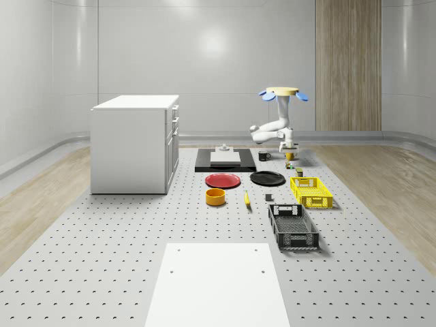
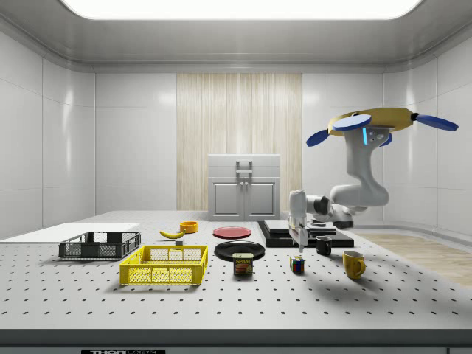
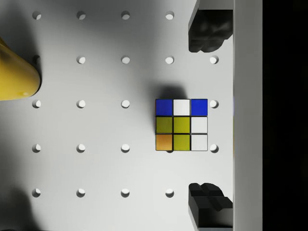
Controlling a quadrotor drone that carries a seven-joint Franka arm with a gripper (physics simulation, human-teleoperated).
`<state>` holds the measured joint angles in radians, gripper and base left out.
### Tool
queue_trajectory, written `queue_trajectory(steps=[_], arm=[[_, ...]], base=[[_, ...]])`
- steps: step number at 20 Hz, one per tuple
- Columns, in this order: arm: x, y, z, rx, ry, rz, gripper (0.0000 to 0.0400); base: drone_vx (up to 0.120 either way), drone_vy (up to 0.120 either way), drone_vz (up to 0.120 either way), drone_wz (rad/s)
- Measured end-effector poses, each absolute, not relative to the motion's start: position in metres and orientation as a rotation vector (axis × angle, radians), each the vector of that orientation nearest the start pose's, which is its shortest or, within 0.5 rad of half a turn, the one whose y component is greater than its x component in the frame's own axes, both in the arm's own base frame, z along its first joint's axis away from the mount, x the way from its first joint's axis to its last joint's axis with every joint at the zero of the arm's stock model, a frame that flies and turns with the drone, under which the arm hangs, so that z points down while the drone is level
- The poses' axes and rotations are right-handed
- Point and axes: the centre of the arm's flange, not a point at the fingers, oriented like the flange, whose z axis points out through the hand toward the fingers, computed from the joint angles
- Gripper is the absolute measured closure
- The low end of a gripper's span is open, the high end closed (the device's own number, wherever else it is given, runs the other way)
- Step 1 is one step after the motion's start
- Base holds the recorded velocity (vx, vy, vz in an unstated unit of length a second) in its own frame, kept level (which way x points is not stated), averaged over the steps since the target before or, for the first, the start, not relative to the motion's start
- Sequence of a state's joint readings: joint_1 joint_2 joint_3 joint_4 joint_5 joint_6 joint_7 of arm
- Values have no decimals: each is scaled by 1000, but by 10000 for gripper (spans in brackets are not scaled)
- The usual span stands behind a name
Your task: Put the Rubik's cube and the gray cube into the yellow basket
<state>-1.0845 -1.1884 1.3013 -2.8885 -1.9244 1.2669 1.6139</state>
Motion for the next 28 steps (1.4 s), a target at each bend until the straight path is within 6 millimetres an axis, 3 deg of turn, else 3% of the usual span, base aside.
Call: queue_trajectory(steps=[7, 12, 21, 28], arm=[[307, 0, 491, 1, -2, 785, 0], [307, 0, 491, 1, -2, 785, 0], [307, 0, 517, 1, -2, 785, 0], [309, 0, 525, 1, -2, 785, 0]], base=[[0, -17, -109, 0], [0, 0, 0, 0], [0, 0, 0, 0], [0, 0, 0, 0]])
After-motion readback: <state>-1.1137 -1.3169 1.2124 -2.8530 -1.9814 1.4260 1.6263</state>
